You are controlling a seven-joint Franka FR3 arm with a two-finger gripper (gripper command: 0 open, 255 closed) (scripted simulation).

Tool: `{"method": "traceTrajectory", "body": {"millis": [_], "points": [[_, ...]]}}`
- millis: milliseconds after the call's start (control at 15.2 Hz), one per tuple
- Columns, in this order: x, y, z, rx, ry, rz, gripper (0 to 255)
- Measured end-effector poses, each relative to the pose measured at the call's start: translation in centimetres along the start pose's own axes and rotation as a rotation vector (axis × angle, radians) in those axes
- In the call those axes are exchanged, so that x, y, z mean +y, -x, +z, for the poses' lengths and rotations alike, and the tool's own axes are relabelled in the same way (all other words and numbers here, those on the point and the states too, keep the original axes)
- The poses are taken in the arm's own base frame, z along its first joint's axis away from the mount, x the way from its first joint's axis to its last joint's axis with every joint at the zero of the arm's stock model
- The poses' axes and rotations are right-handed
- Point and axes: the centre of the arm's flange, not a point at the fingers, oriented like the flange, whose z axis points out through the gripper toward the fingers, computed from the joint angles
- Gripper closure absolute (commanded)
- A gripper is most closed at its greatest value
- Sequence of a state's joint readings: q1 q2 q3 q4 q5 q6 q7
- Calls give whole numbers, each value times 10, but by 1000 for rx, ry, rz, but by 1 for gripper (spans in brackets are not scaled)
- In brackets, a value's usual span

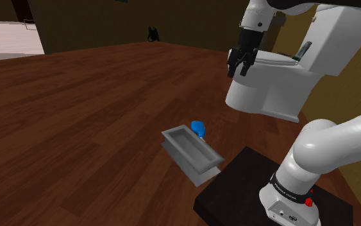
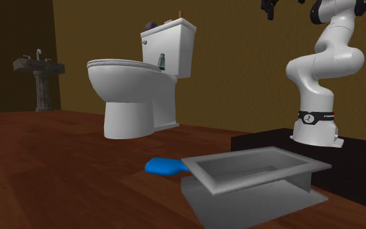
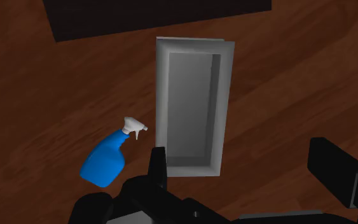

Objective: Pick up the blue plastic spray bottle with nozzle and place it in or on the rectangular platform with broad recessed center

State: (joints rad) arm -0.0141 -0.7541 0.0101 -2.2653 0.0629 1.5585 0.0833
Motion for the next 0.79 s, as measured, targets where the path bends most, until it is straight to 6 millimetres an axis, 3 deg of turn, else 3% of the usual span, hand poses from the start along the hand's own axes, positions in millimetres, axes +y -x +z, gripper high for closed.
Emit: {"method": "traceTrajectory", "body": {"millis": [198, 792], "points": [[4, -9, 14, -3, 2, 13, 0], [35, -63, 110, -15, 18, 108, 0]]}}
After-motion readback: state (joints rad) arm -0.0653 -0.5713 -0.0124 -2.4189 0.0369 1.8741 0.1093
